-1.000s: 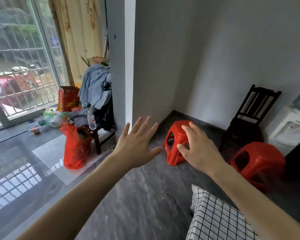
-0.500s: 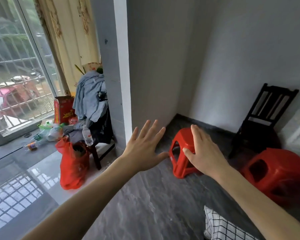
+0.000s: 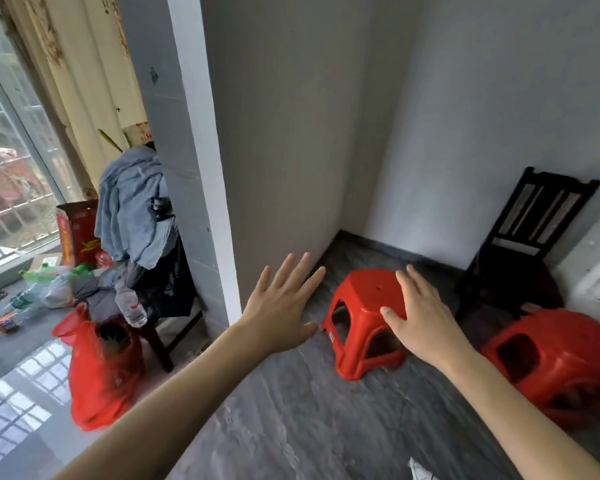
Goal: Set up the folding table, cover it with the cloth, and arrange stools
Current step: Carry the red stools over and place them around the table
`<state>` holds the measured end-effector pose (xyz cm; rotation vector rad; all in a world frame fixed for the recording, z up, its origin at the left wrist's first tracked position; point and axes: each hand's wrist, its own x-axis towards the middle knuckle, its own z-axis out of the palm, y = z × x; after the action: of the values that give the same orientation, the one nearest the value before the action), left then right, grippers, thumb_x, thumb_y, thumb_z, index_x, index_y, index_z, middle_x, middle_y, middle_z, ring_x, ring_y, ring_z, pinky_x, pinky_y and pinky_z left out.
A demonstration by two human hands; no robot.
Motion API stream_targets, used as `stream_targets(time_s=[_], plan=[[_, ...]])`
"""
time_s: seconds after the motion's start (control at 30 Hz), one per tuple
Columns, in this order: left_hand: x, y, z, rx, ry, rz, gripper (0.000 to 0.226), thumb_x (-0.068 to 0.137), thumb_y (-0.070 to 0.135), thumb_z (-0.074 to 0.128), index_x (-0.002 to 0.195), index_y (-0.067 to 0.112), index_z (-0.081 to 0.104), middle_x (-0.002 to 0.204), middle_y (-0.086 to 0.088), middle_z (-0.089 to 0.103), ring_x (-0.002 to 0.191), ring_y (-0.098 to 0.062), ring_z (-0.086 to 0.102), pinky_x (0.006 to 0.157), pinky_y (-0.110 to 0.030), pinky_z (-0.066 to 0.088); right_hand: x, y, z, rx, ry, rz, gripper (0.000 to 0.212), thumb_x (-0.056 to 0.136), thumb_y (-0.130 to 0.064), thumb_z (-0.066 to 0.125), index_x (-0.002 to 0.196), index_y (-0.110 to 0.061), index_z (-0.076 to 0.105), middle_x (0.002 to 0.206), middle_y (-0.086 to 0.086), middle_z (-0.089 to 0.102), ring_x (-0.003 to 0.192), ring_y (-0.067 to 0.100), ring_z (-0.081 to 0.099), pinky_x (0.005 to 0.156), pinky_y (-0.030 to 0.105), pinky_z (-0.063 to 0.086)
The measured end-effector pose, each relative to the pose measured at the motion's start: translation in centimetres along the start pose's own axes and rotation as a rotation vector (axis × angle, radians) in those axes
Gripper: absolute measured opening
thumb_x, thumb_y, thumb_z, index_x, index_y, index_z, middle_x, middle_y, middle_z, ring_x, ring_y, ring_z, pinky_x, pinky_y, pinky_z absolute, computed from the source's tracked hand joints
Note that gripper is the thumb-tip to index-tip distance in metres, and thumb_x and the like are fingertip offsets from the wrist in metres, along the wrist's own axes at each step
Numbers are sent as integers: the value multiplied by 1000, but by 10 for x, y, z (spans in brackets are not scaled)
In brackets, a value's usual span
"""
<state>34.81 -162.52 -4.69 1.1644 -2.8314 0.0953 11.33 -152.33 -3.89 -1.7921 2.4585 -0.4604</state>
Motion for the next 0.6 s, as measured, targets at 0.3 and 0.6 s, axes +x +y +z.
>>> stream_targets(time_s=[0.3,0.6], plan=[[102,-53,35,-19,-125,113,85,92,60,39,153,33,-12,160,0,-22,148,-24,-18,120,-50,0,91,5,42,-8,-40,140,74,94,-44,54,153,-16,20,163,5,7,149,24,13,113,45,30],[234,-123,74,-25,-144,230,80,92,56,41,154,33,-4,162,0,-17,149,-23,-12,119,-49,1,167,-15,93,26,-26,304,68,93,-39,56,151,-20,25,161,3,15,145,21,22,112,33,28]])
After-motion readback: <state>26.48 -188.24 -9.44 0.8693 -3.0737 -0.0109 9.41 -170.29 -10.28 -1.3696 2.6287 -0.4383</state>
